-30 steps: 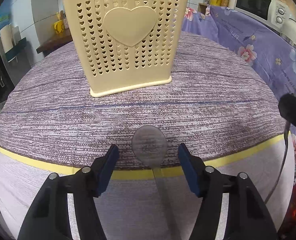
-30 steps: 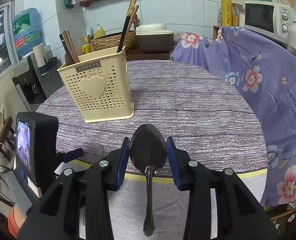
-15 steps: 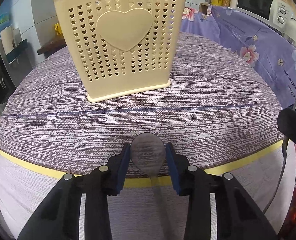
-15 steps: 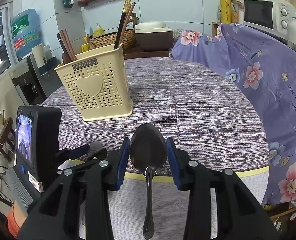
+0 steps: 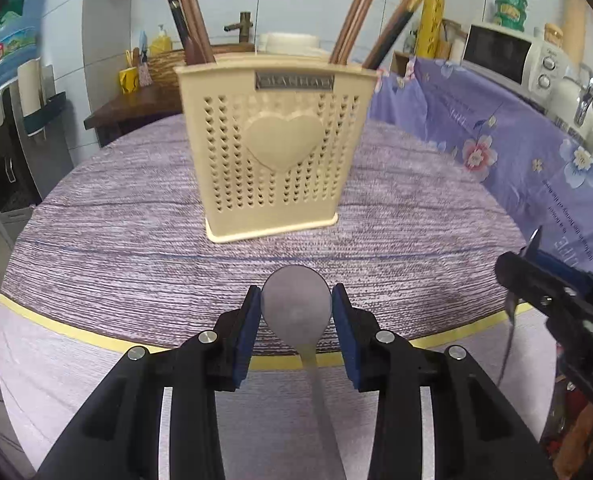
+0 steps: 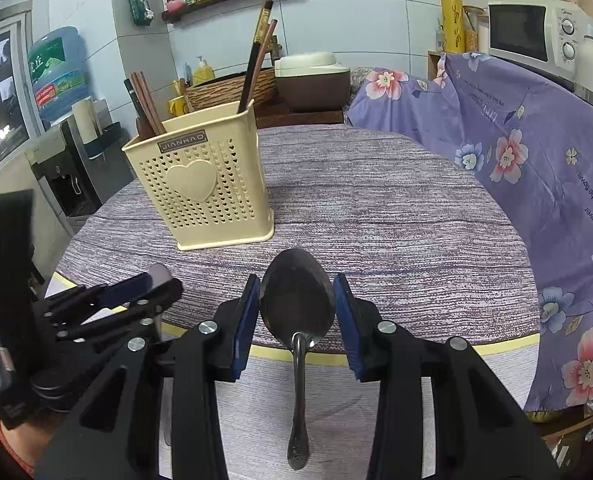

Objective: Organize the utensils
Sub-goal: 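Lift both spoons upright and carry them over the holder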

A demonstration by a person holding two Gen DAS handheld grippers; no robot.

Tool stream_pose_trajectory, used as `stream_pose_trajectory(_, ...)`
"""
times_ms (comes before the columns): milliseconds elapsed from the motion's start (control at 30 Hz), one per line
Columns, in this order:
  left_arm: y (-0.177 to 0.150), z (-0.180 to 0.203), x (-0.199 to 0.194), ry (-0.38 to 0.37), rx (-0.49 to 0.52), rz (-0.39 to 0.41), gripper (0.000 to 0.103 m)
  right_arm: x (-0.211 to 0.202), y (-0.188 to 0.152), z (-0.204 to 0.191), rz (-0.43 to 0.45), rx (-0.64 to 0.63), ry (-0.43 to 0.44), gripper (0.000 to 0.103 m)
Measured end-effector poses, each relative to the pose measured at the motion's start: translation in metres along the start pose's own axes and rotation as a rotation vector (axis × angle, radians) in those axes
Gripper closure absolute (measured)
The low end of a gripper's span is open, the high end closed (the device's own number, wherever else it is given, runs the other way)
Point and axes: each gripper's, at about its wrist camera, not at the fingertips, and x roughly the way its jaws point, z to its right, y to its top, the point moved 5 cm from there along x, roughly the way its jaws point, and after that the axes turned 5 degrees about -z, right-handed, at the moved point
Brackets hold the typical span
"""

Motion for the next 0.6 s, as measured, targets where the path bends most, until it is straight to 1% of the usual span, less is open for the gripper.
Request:
stream_pose_trajectory(133, 0.003, -0.006, -0.027, -0.014, -0.003, 0.059, 0.066, -0.009, 0.003, -0.003, 0.020, 0.006, 0.031, 0.065)
stream_pose_trajectory(267, 0.003, -0.011, -0.047, -0.022, -0.008, 0.102, 0.066, -0.021, 0.006, -0.012, 0.055, -0.013, 0.042, 0.065)
stream_pose_trajectory(433, 0.002, -0.017, -0.058, -0.033, -0.019, 0.131, 0.066, -0.026, 0.008, -0.019, 0.071, -0.023, 0.058, 0.065)
stream_pose_trajectory(600, 0.002, -0.016, -0.061, -0.046, -0.017, 0.150, 0.066, -0.029, 0.007, -0.023, 0.075, -0.035, 0.058, 0.065)
